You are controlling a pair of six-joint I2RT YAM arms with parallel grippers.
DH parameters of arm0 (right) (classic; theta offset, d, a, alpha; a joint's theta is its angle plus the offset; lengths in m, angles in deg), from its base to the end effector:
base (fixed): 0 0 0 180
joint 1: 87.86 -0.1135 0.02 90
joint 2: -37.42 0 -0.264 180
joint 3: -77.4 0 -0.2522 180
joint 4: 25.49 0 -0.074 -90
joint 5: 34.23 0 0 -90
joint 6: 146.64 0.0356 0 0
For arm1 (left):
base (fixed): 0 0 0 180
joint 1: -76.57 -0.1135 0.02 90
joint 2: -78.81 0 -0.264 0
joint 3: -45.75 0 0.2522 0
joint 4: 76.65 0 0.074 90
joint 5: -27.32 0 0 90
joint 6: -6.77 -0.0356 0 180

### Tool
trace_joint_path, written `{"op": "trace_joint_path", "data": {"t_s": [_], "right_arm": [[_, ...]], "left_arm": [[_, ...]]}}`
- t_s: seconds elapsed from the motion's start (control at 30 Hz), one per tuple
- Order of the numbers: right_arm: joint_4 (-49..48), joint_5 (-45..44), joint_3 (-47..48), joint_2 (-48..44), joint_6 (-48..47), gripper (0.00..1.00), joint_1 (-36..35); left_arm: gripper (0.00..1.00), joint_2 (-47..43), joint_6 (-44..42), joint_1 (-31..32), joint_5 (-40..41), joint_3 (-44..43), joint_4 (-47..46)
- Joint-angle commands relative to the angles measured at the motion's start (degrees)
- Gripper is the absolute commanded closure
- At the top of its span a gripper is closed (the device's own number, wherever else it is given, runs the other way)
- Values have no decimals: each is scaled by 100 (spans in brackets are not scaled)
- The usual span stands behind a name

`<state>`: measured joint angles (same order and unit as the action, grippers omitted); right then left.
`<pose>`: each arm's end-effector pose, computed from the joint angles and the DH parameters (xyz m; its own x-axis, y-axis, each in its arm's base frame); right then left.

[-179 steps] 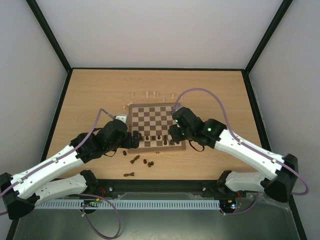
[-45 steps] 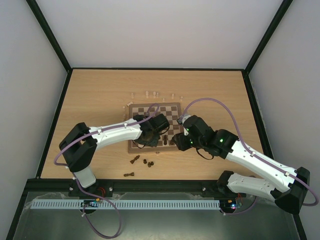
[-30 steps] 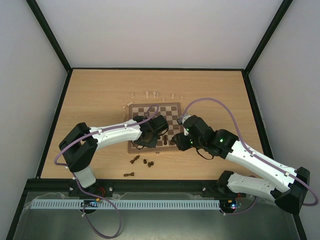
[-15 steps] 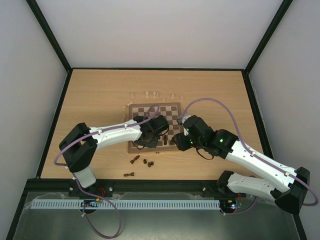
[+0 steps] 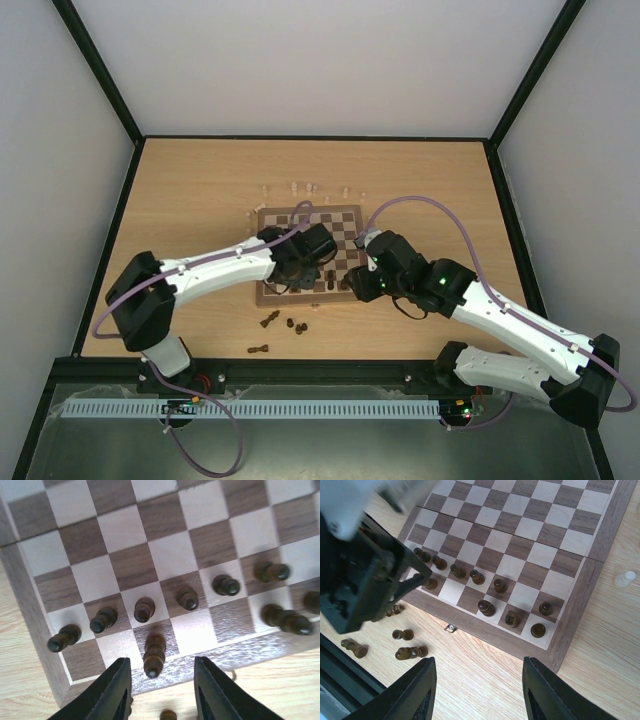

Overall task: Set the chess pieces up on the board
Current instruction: Place the chess piece on the chessboard, then pick up the chess piece at the center of the board.

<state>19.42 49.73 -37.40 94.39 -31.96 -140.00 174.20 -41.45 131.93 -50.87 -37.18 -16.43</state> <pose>0.1340 0.1662 0.3056 -0.6393 -0.1459 -0.7550 -0.5133 0.8120 0.2778 0.1899 -0.2620 0.2180 -0.9181 0.1816 -0.3522 0.2132 0.9756 -0.0527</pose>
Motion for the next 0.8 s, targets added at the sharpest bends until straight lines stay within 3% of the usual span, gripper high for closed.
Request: {"op": "trace_joint_path", "data": {"t_s": [0.0, 0.2, 0.47, 0.77], "right_arm": [[74, -13, -61, -20, -5, 52, 14], [68, -24, -64, -2, 1, 52, 19], [73, 2, -62, 42, -9, 52, 12], [64, 15, -65, 21, -8, 52, 15]], "left_arm": [[61, -585, 102, 64, 217, -308, 376], [54, -1178, 515, 268, 321, -91, 825], [50, -1880, 1066, 631, 0, 879, 735], [47, -1497, 1306, 938, -277, 1412, 82]]}}
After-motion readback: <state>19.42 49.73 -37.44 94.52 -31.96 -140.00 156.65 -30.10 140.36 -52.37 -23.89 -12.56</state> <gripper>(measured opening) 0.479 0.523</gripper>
